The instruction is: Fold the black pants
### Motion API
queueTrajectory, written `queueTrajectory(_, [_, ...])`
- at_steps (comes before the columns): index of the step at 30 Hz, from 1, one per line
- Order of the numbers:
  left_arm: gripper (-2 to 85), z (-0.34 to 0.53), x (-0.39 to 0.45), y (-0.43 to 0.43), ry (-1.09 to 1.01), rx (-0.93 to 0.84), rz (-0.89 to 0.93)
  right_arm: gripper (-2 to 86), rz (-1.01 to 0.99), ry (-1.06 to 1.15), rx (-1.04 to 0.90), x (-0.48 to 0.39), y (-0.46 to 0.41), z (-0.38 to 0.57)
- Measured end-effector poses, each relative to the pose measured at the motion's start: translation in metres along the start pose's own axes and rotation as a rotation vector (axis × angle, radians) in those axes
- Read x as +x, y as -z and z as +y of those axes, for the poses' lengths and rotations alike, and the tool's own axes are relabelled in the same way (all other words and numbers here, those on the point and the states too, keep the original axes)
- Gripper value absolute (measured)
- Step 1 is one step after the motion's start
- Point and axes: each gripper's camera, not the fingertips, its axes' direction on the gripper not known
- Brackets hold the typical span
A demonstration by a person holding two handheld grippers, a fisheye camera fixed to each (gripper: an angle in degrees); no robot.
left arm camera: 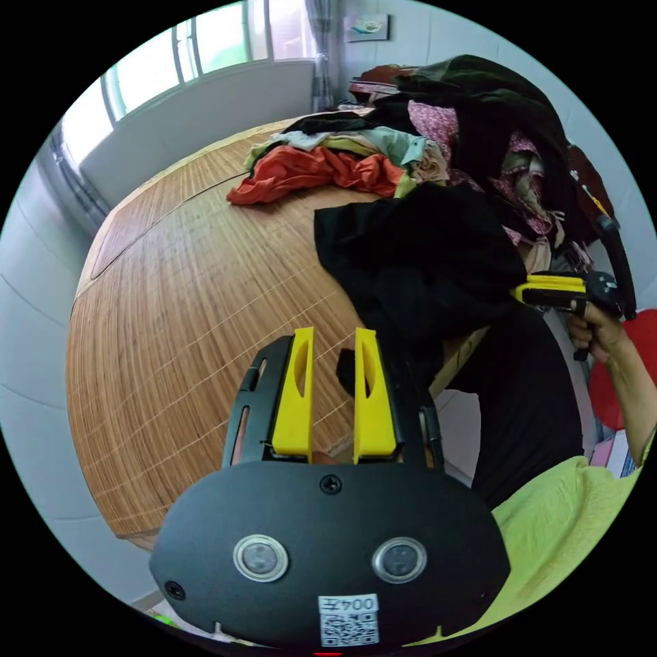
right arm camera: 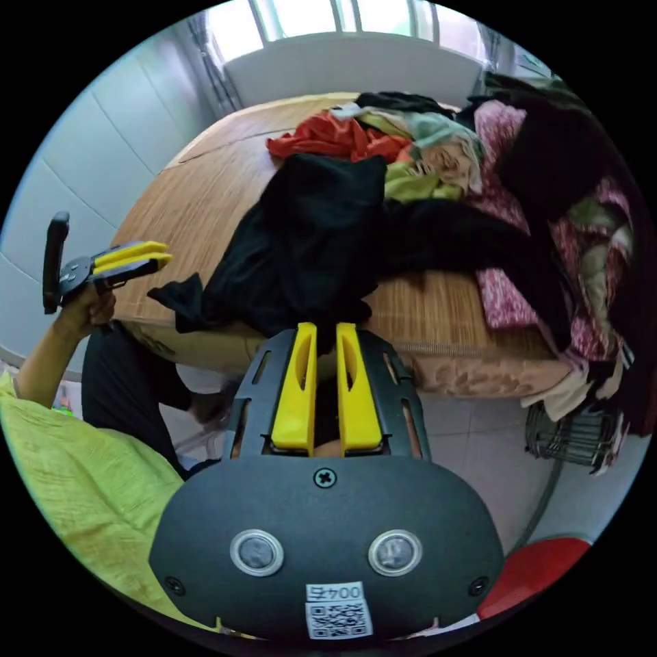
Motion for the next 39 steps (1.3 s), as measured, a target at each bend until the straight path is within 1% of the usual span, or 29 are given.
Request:
queueTrajectory(1, [9.6, -0.006, 0.004, -0.001, -0.019, 0.003, 0.001, 10.1, -0.044, -0.024, 0.028, 0.014, 0.006, 0.005])
queueTrajectory(4, [11.0, -0.037, 0.021, -0.006, -0.110, 0.027, 0.011, 16.0, -0.087, -0.038, 0.089, 0.033, 0.017, -0.002])
queueTrajectory(8, [12.9, -0.090, 0.043, -0.013, -0.266, 0.076, 0.009, 19.7, -0.090, -0.089, 0.116, 0.057, 0.010, -0.020])
queueTrajectory(10, [13.6, -0.115, 0.053, -0.021, -0.355, 0.086, -0.016, 20.1, -0.180, -0.159, 0.086, 0.075, -0.006, -0.024])
queueTrajectory(13, [14.4, -0.151, 0.068, -0.046, -0.500, 0.067, -0.066, 17.3, -0.176, -0.189, 0.062, 0.080, -0.021, -0.013])
queueTrajectory(15, [14.8, -0.174, 0.077, -0.076, -0.592, -0.009, -0.055, 14.8, -0.193, -0.192, 0.070, 0.081, -0.028, -0.004])
queueTrajectory(19, [13.4, -0.192, 0.089, -0.109, -0.653, -0.106, 0.025, 9.1, -0.218, -0.217, 0.098, 0.082, -0.034, 0.010])
queueTrajectory(20, [11.2, -0.194, 0.090, -0.111, -0.656, -0.113, 0.038, 7.6, -0.217, -0.223, 0.114, 0.082, -0.032, 0.012])
queueTrajectory(21, [8.3, -0.195, 0.087, -0.108, -0.623, -0.091, 0.033, 4.6, -0.211, -0.226, 0.160, 0.080, -0.023, 0.016])
queueTrajectory(23, [4.1, -0.192, 0.077, -0.092, -0.568, -0.032, 0.061, 3.4, -0.180, -0.210, 0.235, 0.068, -0.003, 0.021])
queueTrajectory(24, [3.1, -0.185, 0.066, -0.073, -0.528, 0.041, 0.081, 3.0, -0.150, -0.167, 0.276, 0.052, 0.011, 0.022])
queueTrajectory(27, [1.9, -0.152, 0.026, -0.025, -0.414, 0.140, 0.075, 2.3, -0.108, 0.013, 0.339, -0.009, 0.031, 0.025])
queueTrajectory(28, [1.8, -0.142, 0.018, -0.018, -0.399, 0.143, 0.065, 2.3, -0.098, 0.097, 0.335, -0.039, 0.029, 0.026])
queueTrajectory(31, [1.5, -0.077, -0.026, 0.002, -0.305, 0.109, -0.013, 3.2, -0.074, 0.276, 0.285, -0.112, 0.005, 0.027])
queueTrajectory(33, [1.4, -0.021, -0.061, -0.001, -0.197, 0.029, -0.089, 4.2, -0.134, 0.340, 0.225, -0.144, -0.015, 0.025])
queueTrajectory(34, [1.5, -0.007, -0.070, -0.003, -0.161, 0.009, -0.102, 5.1, -0.180, 0.355, 0.187, -0.159, -0.030, 0.023])
queueTrajectory(36, [1.6, 0.041, -0.099, -0.014, -0.037, -0.058, -0.085, 6.4, -0.198, 0.363, 0.126, -0.174, -0.050, 0.021])
queueTrajectory(39, [2.1, 0.080, -0.111, -0.017, 0.028, -0.056, -0.104, 7.3, -0.176, 0.312, 0.113, -0.173, -0.054, 0.020])
